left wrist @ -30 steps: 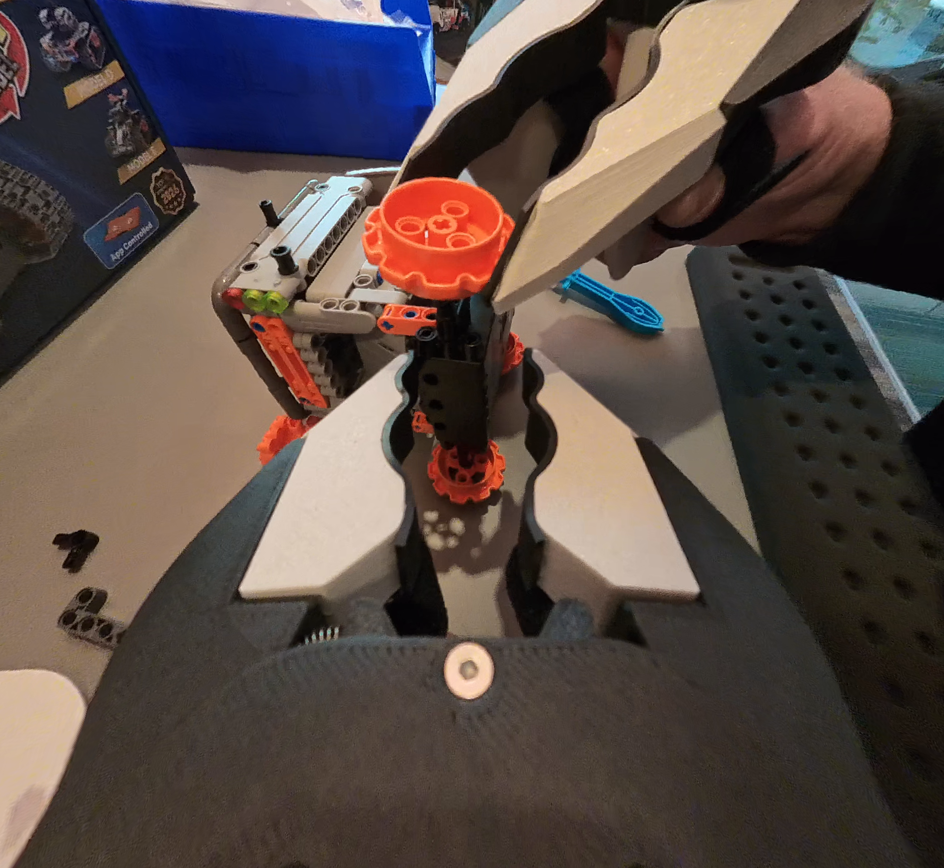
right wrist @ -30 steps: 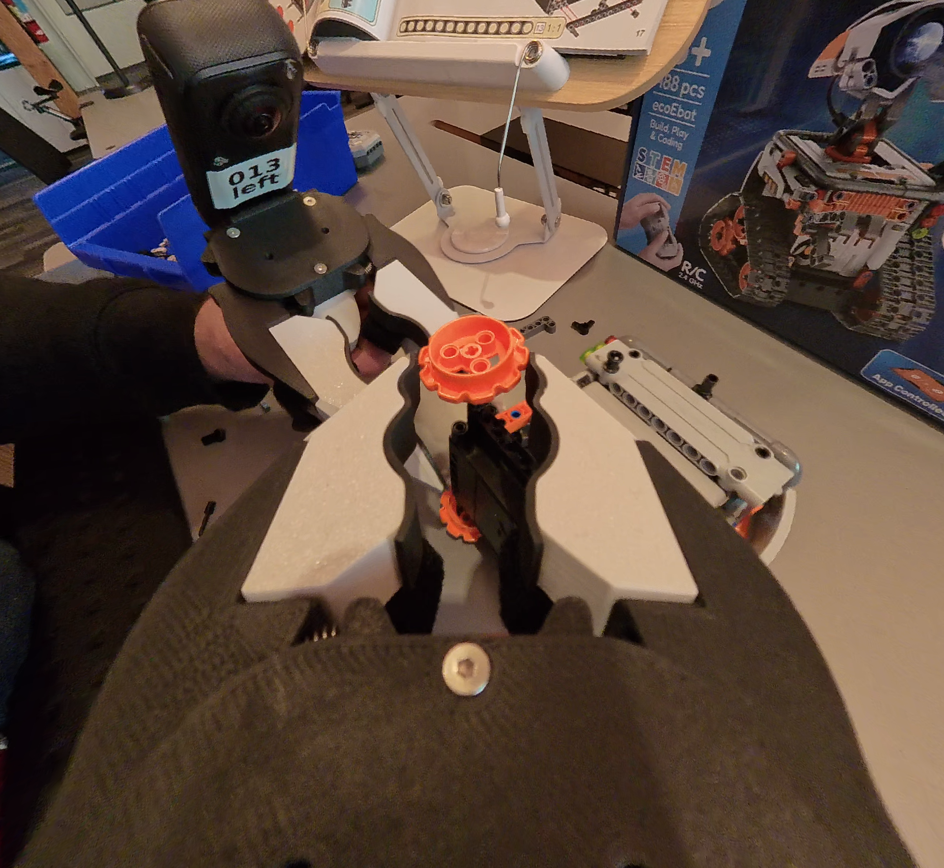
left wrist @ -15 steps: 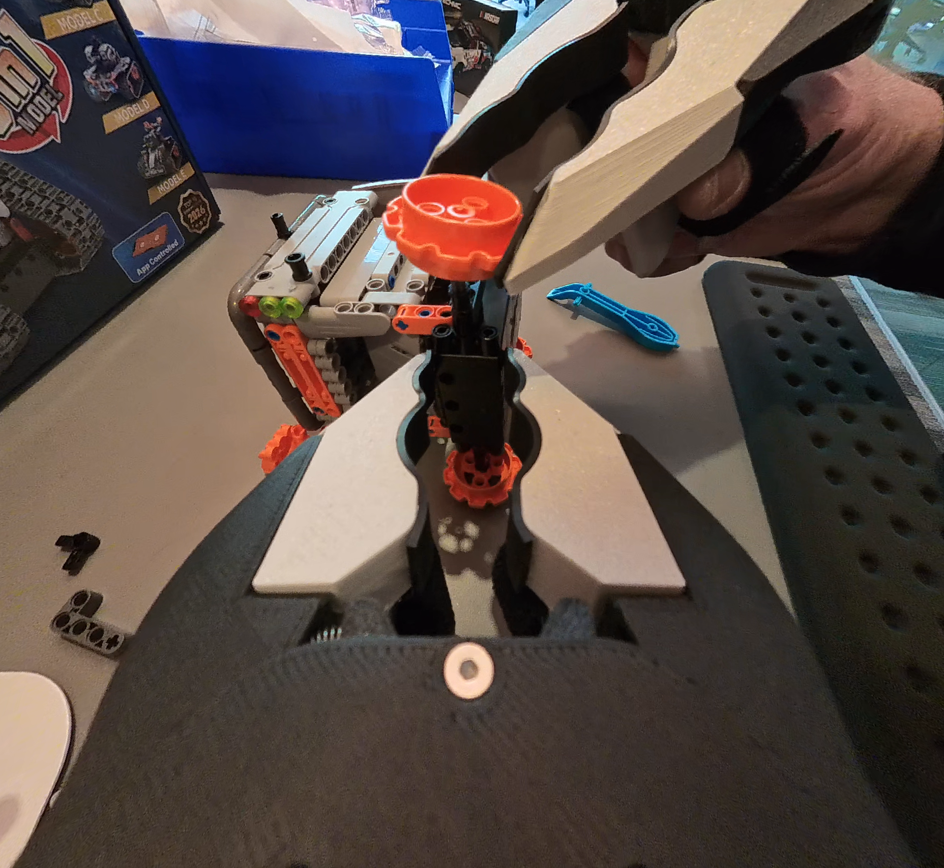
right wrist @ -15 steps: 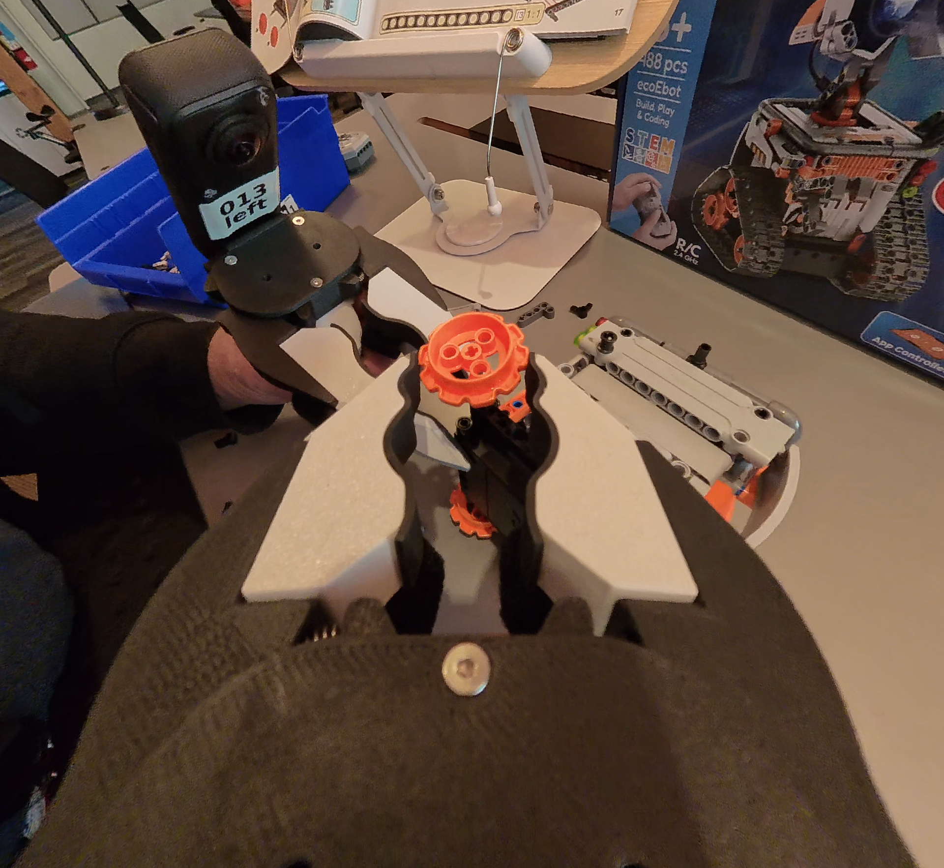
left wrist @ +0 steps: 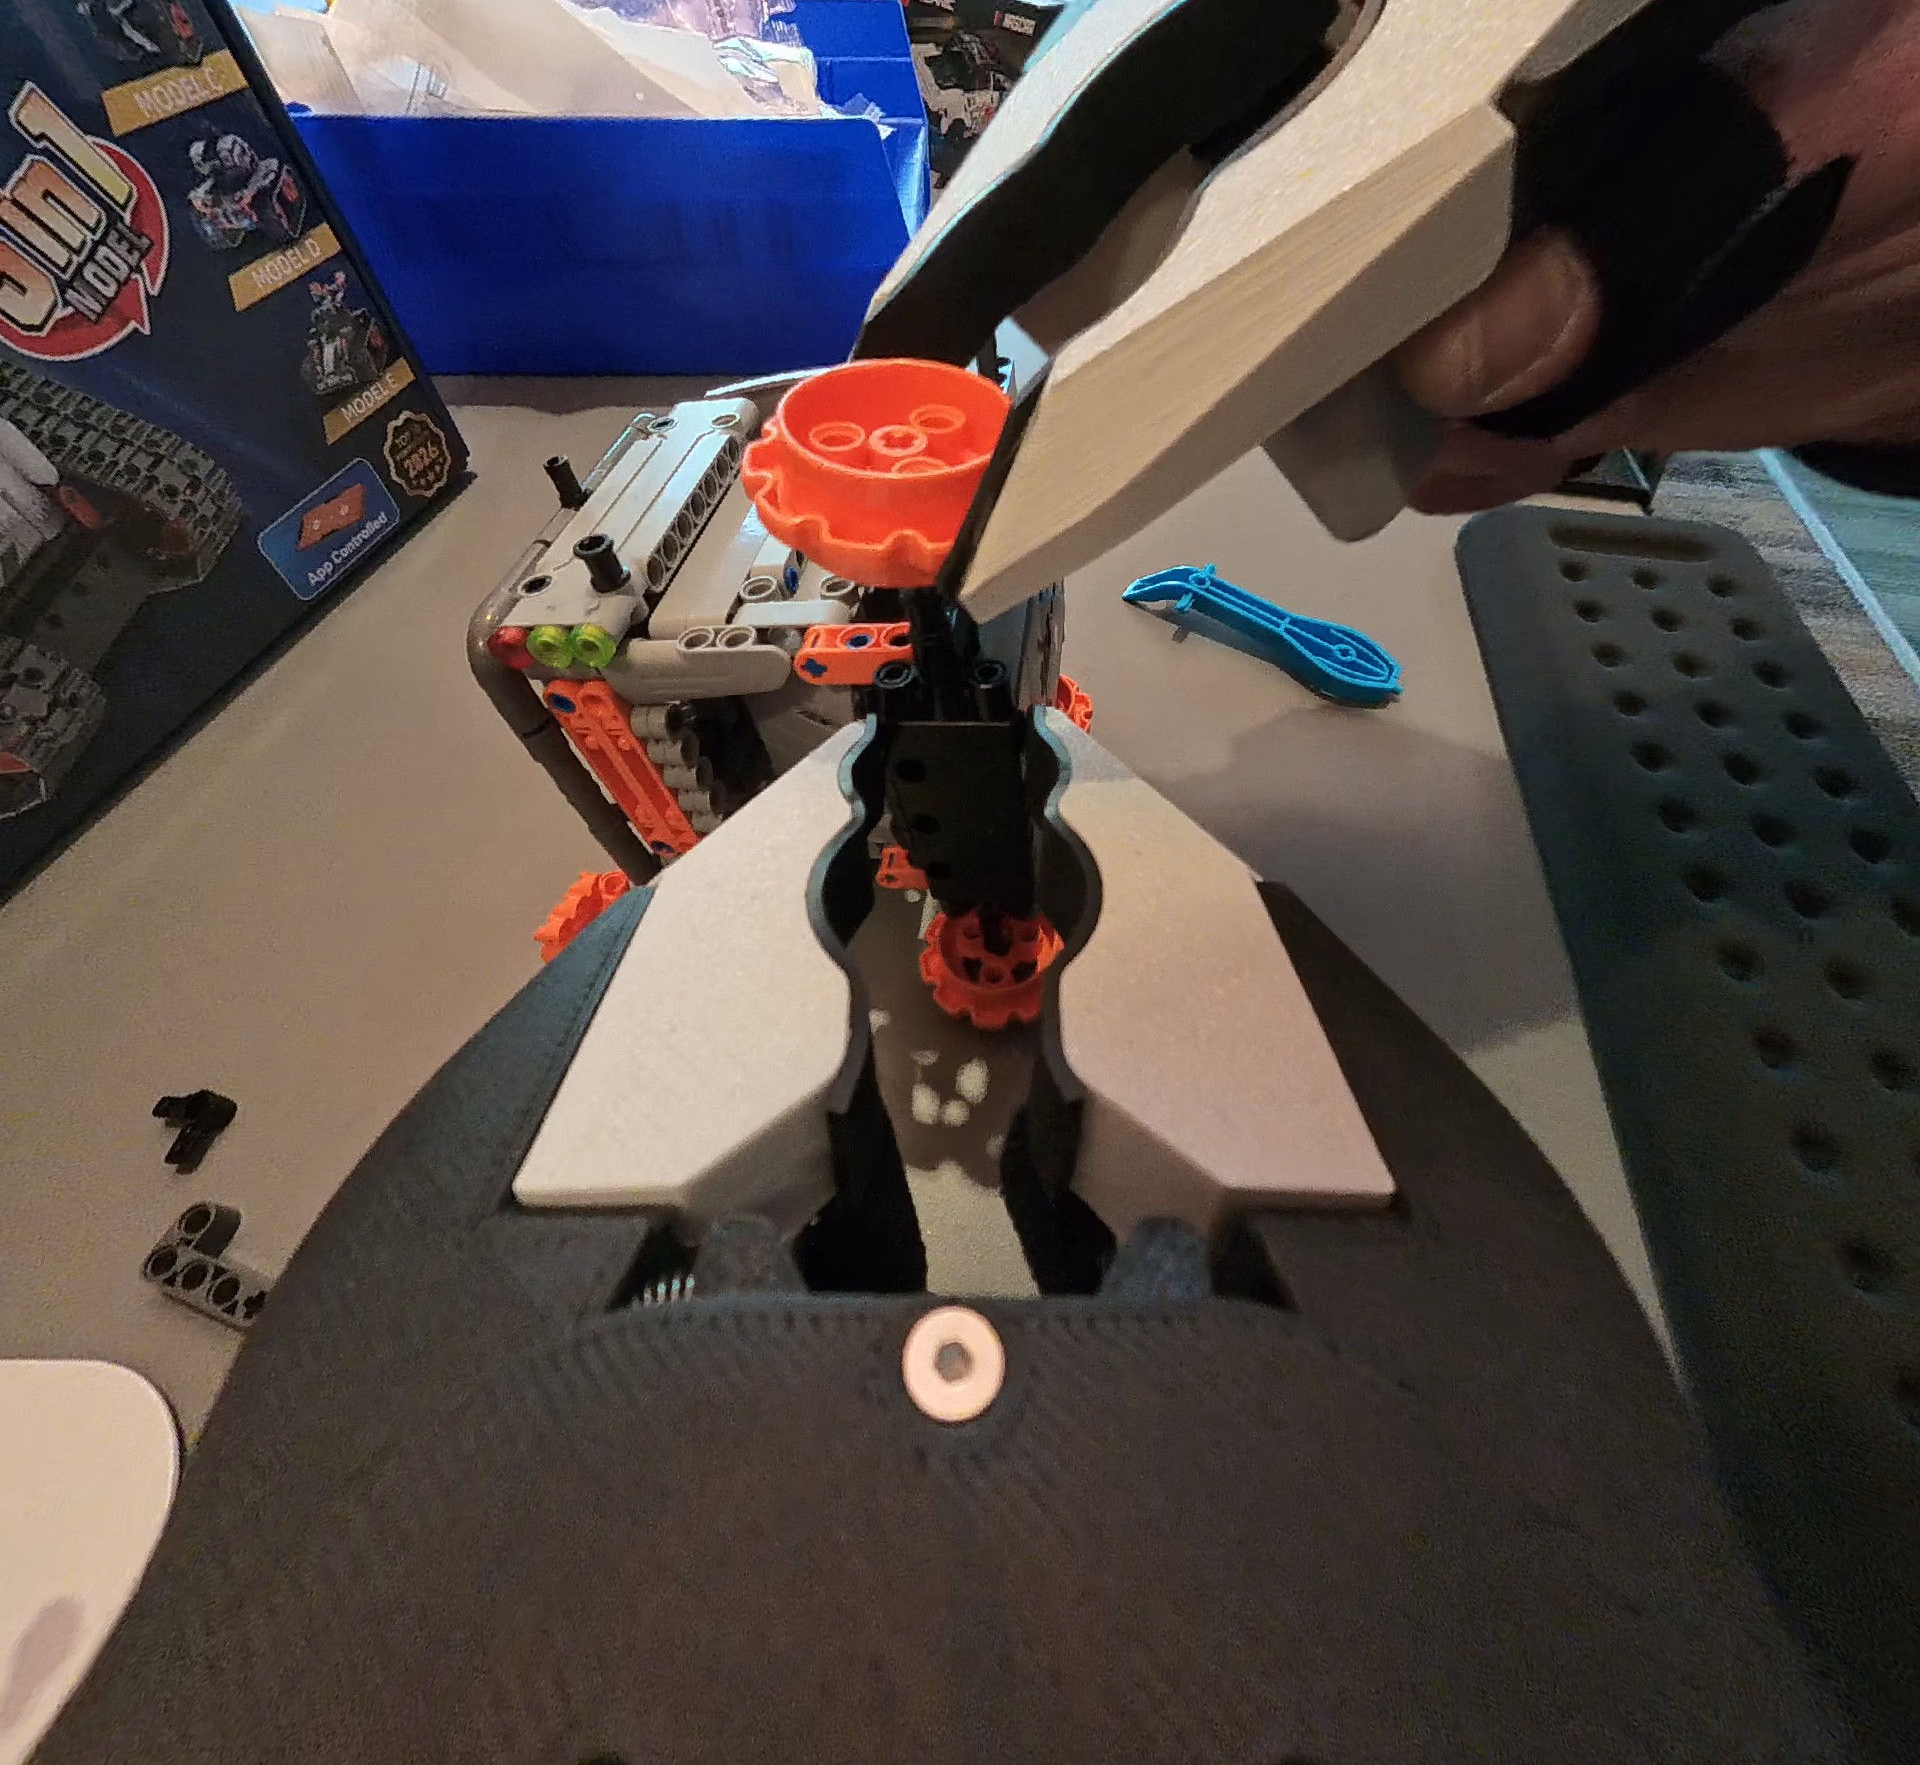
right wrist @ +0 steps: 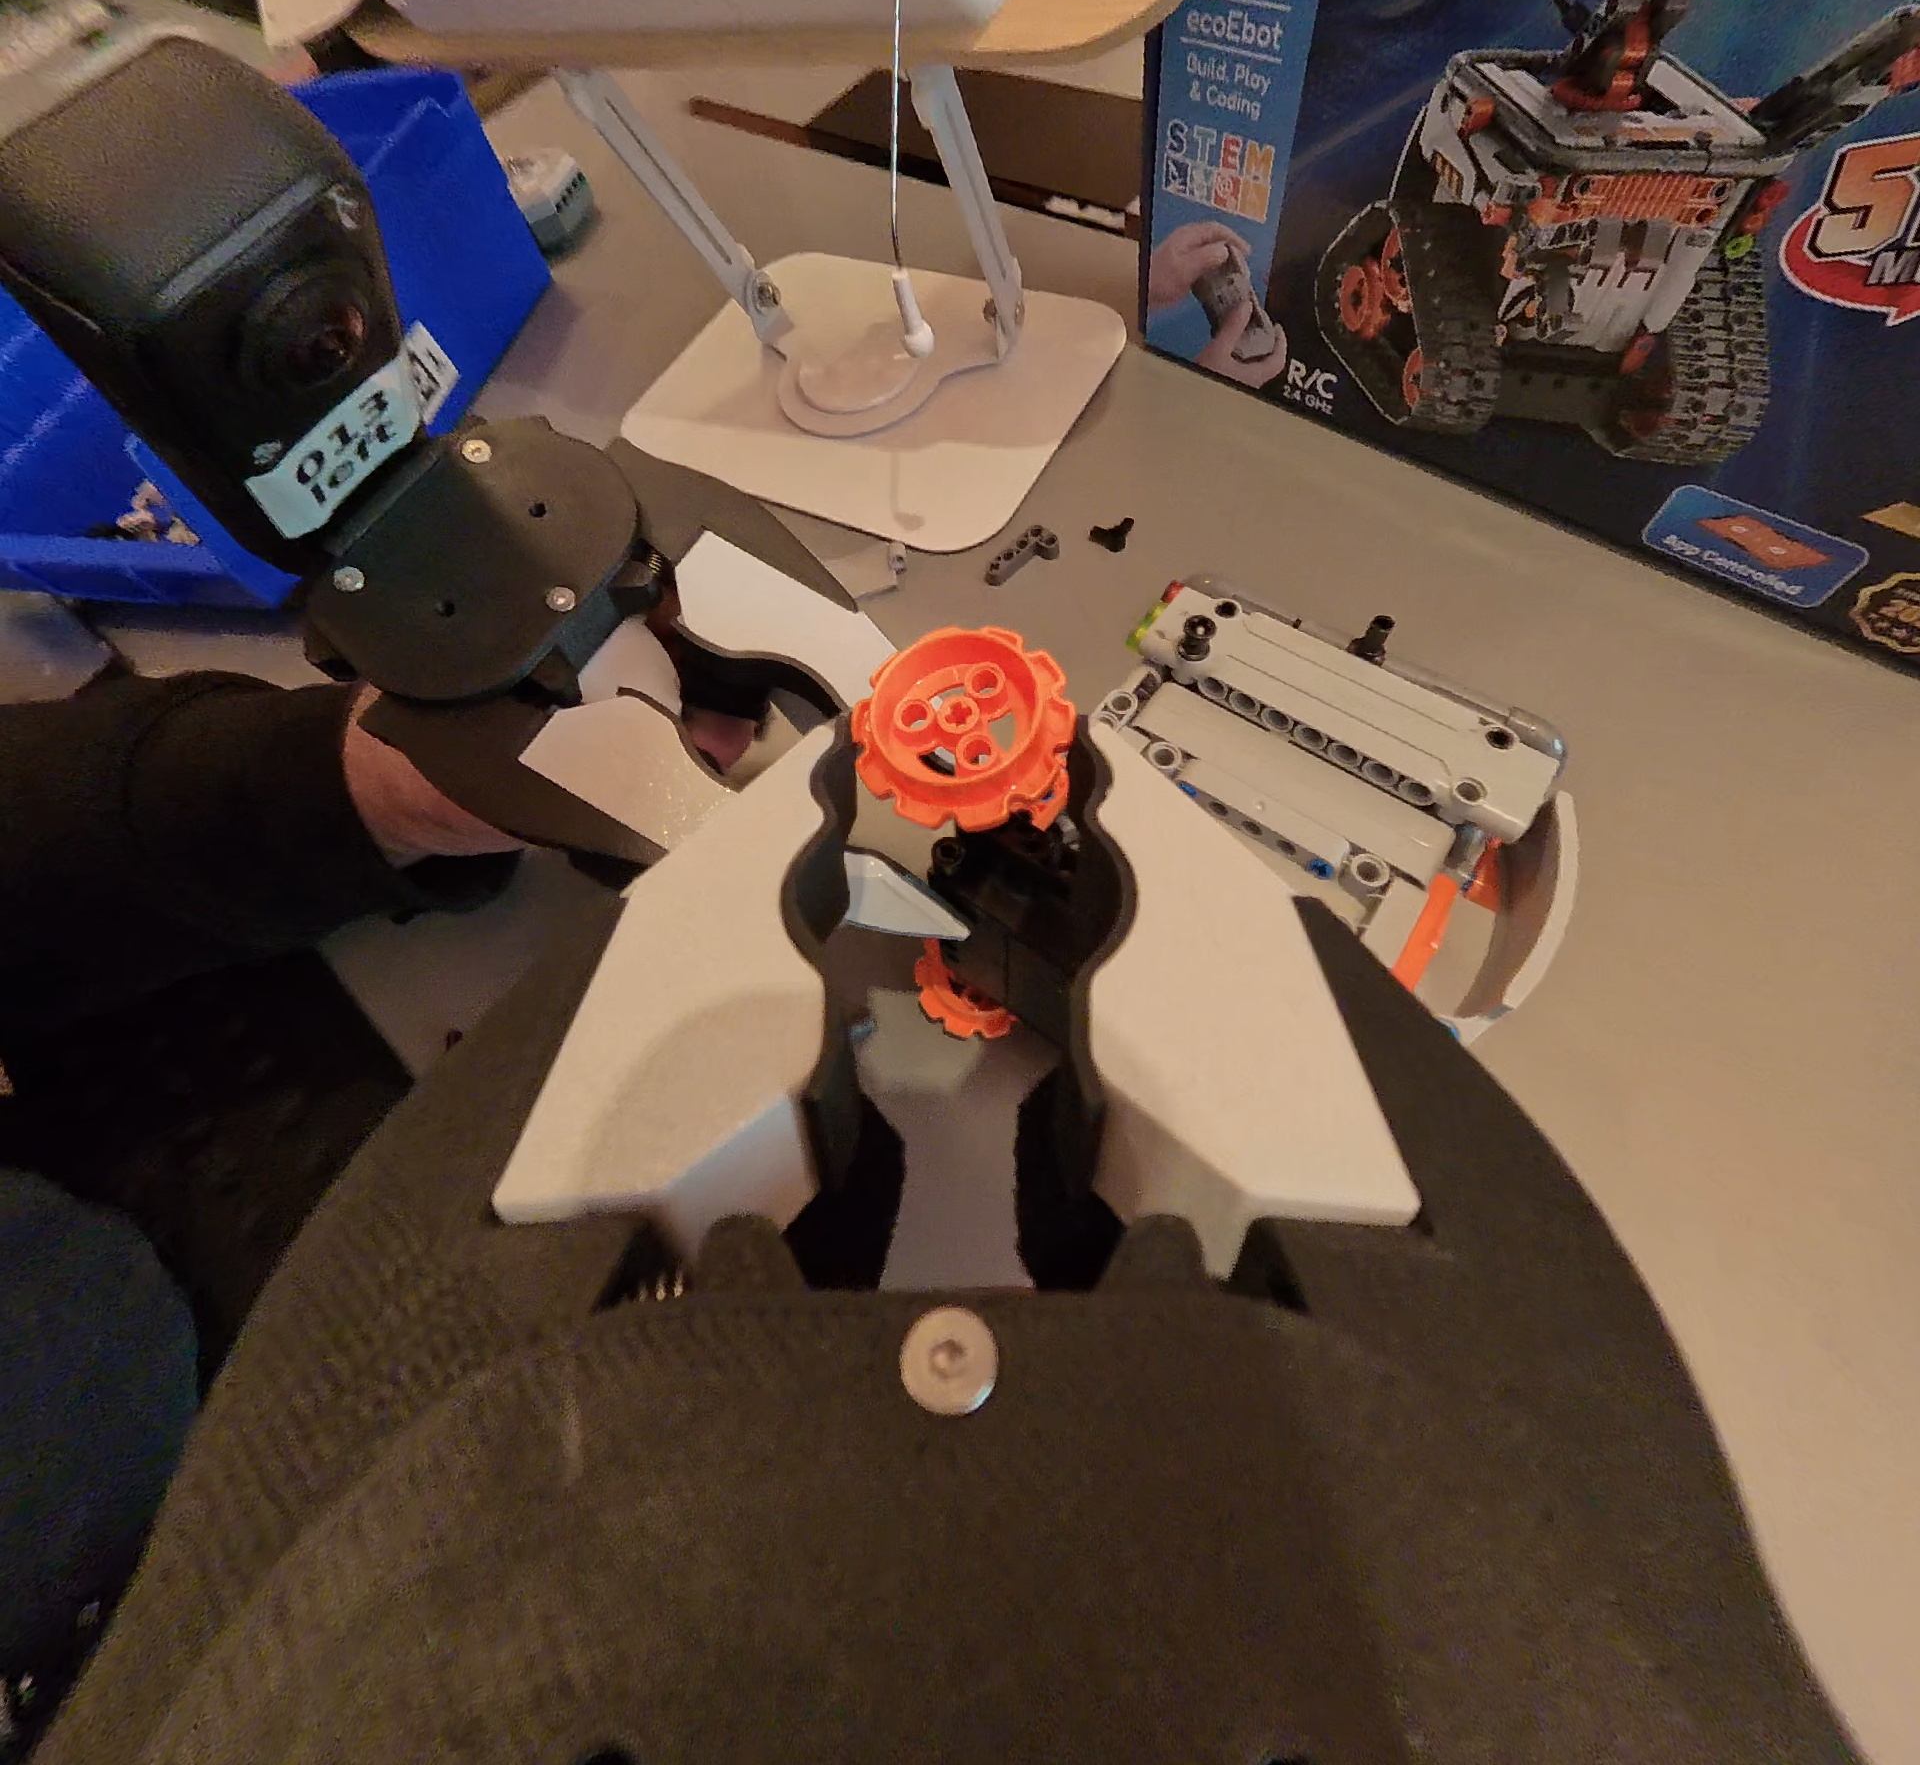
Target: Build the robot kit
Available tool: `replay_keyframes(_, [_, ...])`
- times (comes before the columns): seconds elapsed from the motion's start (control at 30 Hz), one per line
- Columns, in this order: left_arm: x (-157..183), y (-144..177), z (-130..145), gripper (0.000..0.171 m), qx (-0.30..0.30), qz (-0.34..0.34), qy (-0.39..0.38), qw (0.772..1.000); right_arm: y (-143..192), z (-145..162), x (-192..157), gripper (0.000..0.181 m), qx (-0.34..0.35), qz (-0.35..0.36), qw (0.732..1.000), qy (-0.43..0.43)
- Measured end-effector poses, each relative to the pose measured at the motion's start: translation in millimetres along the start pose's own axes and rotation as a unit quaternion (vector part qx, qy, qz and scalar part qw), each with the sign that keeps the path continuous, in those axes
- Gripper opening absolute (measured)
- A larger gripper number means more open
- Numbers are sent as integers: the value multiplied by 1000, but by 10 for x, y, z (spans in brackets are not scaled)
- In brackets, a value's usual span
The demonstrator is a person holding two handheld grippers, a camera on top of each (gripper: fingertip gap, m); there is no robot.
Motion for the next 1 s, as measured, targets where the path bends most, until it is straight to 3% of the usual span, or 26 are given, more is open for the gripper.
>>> replay_keyframes(0.47, [15, -25, -29, 29, 13, 8, -8, 1000, 0, -66, 40, 38, -133, -18, 991, 20])
replay_keyframes(0.67, [49, -64, -37, 26, 13, 5, -15, 1000, 58, -42, 64, 38, -136, -14, 990, -38])
replay_keyframes(1.0, [68, -103, -43, 25, 19, -4, -17, 1000, 89, -17, 40, 38, -114, 58, 991, -40])
Point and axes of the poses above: each gripper's, where its closed fingertips meet, y back along the fingers, z out of its underside, x = y × z across the jaws, the point moved 4 cm from there along y, back along the fingers, and after that the axes turned 8 degrees about x, right-handed, at the moved point
